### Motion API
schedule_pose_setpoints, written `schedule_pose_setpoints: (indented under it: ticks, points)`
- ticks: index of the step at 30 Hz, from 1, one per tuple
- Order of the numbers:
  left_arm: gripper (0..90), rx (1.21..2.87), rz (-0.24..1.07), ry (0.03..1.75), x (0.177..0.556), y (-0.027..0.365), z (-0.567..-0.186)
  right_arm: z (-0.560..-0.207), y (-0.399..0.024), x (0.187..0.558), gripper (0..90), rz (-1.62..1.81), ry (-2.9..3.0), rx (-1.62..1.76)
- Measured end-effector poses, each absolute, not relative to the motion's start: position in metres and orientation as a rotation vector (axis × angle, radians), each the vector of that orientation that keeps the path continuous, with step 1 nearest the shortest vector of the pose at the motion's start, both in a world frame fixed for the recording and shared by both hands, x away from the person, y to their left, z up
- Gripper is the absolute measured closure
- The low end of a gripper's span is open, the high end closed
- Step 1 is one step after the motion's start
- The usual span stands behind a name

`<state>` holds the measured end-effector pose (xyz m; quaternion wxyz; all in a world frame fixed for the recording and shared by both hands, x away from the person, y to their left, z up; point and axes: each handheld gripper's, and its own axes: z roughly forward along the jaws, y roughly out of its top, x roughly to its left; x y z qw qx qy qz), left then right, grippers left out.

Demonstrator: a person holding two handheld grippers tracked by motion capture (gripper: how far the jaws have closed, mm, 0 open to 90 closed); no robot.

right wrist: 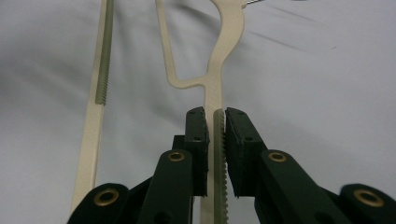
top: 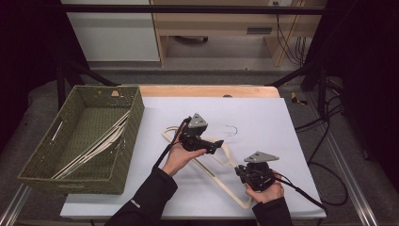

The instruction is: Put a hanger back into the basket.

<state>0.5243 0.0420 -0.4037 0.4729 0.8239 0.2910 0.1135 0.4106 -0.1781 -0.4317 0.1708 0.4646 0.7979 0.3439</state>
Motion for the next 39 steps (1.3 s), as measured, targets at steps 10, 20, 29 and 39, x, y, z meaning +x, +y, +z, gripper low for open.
schedule_pose_setpoints:
  ticks: [10,20,29,39]
  points:
    - [20.7,2.081,0.268,0.73,0.541,0.017,-0.417,-0.423,-0.177,0.405,80.2,0.989,2.252,1.303]
    - [45.9,2.158,0.257,0.741,0.556,0.0,-0.433,-0.418,-0.176,0.401,80.2,0.994,2.254,1.278]
    - [79.9,2.199,0.15,0.785,0.564,-0.004,-0.446,-0.419,-0.176,0.401,80.1,0.997,2.275,1.241]
    - [88.3,2.13,0.205,0.817,0.554,0.004,-0.427,-0.425,-0.172,0.403,80.1,1.014,2.331,1.238]
